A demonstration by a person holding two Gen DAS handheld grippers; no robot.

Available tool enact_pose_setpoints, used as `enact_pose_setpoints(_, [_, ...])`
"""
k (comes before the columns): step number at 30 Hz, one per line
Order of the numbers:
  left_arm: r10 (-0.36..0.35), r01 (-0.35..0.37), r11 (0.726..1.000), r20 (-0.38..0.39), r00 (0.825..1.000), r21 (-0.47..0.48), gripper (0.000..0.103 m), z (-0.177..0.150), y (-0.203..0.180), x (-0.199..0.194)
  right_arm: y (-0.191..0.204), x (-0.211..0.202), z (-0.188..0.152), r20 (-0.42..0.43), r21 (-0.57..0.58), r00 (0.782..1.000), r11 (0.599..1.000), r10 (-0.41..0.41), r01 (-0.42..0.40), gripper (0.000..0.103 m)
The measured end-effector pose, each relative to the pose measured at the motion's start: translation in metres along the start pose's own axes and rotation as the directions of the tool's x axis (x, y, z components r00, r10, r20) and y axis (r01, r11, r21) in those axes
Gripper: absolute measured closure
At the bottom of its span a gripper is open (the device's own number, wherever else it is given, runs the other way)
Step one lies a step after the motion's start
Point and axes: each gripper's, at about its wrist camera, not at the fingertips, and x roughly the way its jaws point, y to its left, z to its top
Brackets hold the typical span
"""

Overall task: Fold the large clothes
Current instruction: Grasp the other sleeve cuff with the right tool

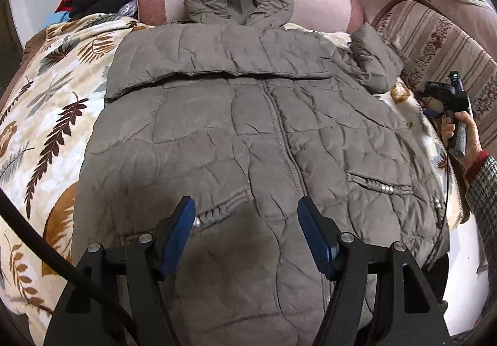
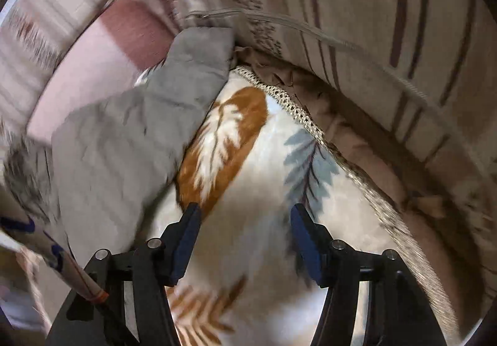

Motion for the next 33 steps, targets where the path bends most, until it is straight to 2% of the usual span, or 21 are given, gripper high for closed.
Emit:
enact_pose_setpoints(8, [0.068,-0.069,0.998,-0.038,0.997,-0.016,0.036,0.008,0.006,0.021,0.001,0.048,0.037,0.016,0.092,0.995,0.991,0.095,-0.096,0.038])
enact_pose_setpoints(12, [0.087,-0.088,0.996,-0.059,0.994,-0.025,0.036,0.010,0.010,0.033,0.006,0.059,0.050,0.059,0.104,0.992,0.987,0.114,-0.120,0.036])
enact_pose_setpoints(16, [0.106,-0.107,0.994,-0.078,0.991,-0.015,0.036,0.012,0.011,0.041,0.018,0.067,0.069,0.077,0.118,0.980,0.974,0.186,-0.194,0.036])
enact_pose_setpoints(20, [0.117,-0.119,0.993,-0.096,0.989,-0.021,0.036,0.013,0.012,0.048,0.032,0.086,0.077,0.046,0.089,0.986,0.983,0.158,-0.161,0.036])
enact_pose_setpoints(26, [0.133,-0.136,0.991,-0.107,0.985,-0.014,0.036,0.012,0.012,0.054,0.047,0.105,0.091,0.096,0.099,0.983,0.981,0.158,-0.167,0.036])
enact_pose_setpoints(28, [0.137,-0.140,0.990,-0.110,0.984,-0.014,0.036,0.012,0.012,0.054,0.055,0.107,0.100,0.101,0.085,0.987,0.988,0.122,-0.131,0.050])
enact_pose_setpoints(29, [0.138,-0.140,0.990,-0.109,0.984,-0.014,0.036,0.012,0.012,0.054,0.057,0.106,0.103,0.096,0.081,0.988,0.988,0.123,-0.131,0.067])
enact_pose_setpoints(30, [0.138,-0.140,0.990,-0.108,0.984,-0.015,0.036,0.012,0.012,0.054,0.059,0.104,0.105,0.090,0.083,0.986,0.985,0.143,-0.150,0.089])
enact_pose_setpoints(33, [0.134,-0.138,0.990,-0.109,0.985,-0.029,0.036,0.010,0.015,0.051,0.062,0.081,0.106,0.110,0.060,0.984,0.988,0.137,-0.144,0.093])
